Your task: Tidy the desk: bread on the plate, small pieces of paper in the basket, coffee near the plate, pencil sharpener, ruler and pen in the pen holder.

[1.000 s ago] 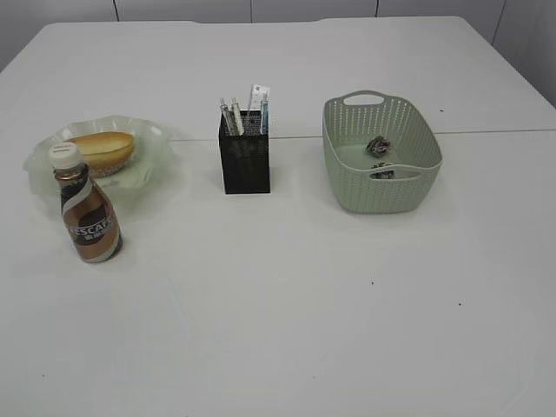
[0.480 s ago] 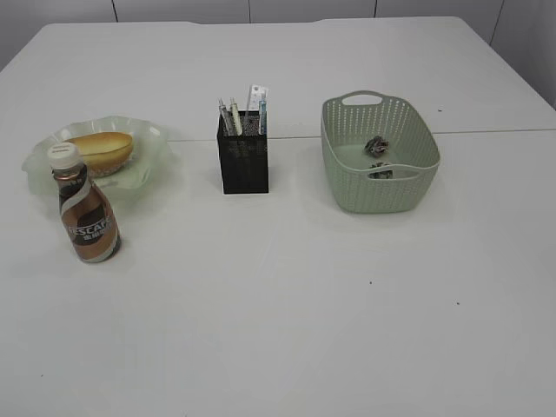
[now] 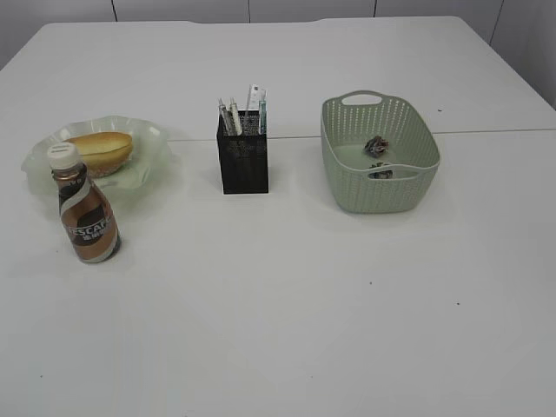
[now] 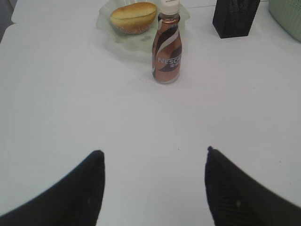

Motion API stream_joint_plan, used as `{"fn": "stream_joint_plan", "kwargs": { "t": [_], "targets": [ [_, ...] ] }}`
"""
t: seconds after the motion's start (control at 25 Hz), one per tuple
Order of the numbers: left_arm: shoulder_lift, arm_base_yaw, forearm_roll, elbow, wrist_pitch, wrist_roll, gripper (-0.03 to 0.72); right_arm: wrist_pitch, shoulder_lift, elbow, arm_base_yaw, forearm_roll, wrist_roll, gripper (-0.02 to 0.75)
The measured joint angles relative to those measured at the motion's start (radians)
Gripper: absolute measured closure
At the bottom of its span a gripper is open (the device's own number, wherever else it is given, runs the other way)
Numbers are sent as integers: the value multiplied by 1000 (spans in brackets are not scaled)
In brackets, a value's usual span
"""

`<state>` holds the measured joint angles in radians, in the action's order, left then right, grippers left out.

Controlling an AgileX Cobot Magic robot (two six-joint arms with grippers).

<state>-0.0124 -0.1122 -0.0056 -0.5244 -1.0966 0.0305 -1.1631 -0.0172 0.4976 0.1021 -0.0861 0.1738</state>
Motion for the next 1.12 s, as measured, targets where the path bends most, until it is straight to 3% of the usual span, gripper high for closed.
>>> {"fn": "stream_joint_plan", "kwargs": {
  "t": [1.12],
  "targets": [
    [0,0,-19,0,0,0,201,4,0,0,-10,0,0,286]
  ]
}}
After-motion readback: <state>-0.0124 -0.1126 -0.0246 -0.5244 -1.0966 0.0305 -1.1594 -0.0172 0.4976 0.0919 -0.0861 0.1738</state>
